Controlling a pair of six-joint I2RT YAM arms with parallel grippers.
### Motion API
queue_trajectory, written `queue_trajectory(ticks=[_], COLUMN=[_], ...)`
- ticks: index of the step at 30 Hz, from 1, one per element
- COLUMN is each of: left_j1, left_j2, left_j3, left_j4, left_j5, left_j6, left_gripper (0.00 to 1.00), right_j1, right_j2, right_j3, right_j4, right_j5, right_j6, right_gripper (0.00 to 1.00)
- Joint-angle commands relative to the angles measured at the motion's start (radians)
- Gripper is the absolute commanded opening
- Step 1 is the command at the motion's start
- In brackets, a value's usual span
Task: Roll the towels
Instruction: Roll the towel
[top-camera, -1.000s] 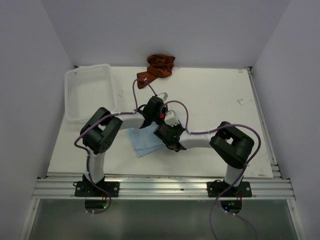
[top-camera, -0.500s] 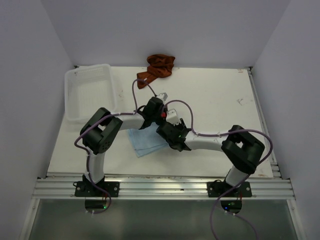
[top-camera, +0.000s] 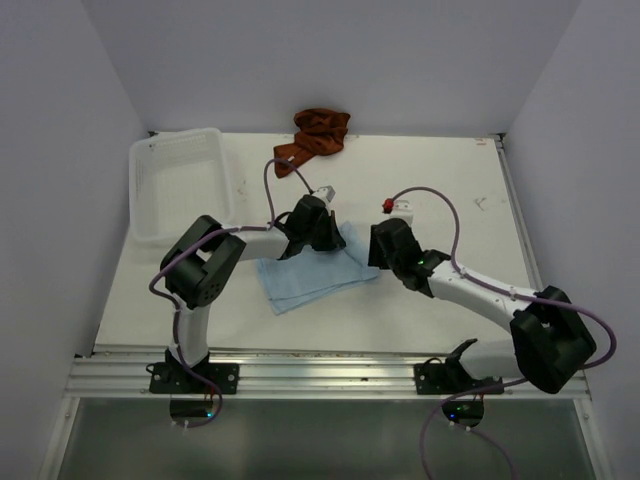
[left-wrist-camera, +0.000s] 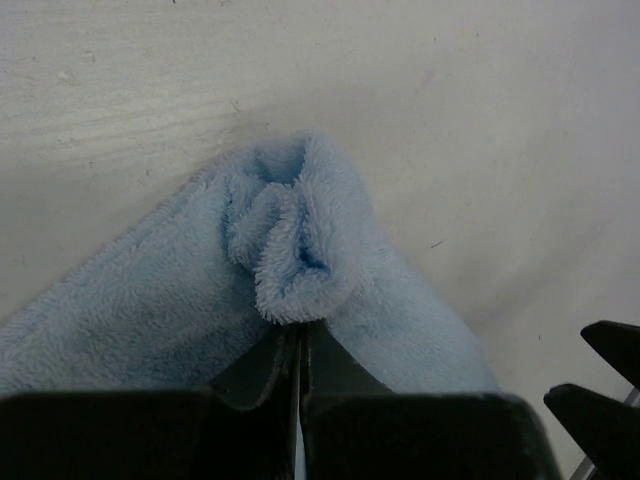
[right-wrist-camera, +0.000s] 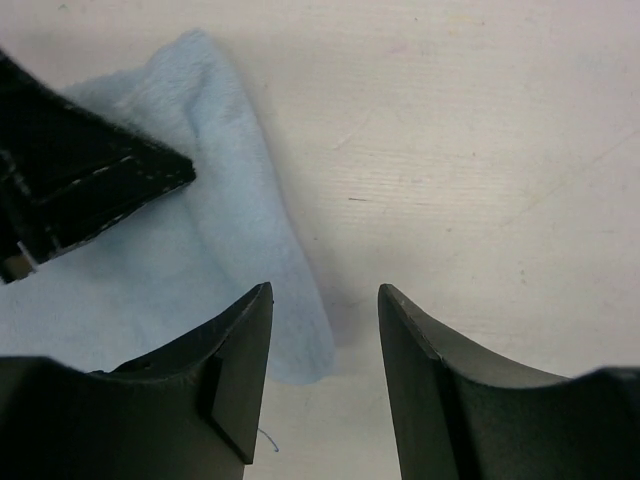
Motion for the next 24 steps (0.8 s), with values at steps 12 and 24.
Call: queue_trajectory(ticks=[12,24], left_j1=[-0.004,-0.001], left_j2=[-0.023,-0.030], left_j3=[-0.010,0.039], left_j4=[-0.032,-0.060], left_j5=[-0.043,-0.050], left_j6=[0.020,0.034], left_gripper=[0.00,0.00], right_j1=[-0.205,-0.205], right_j2=[0.150,0.195], right_j3=[-0.066,-0.068], right_j4=[0.318,0.304], right_j5=[-0.541,-0.473], right_j6=[0.085,0.011], right_gripper=[0.54,0.18])
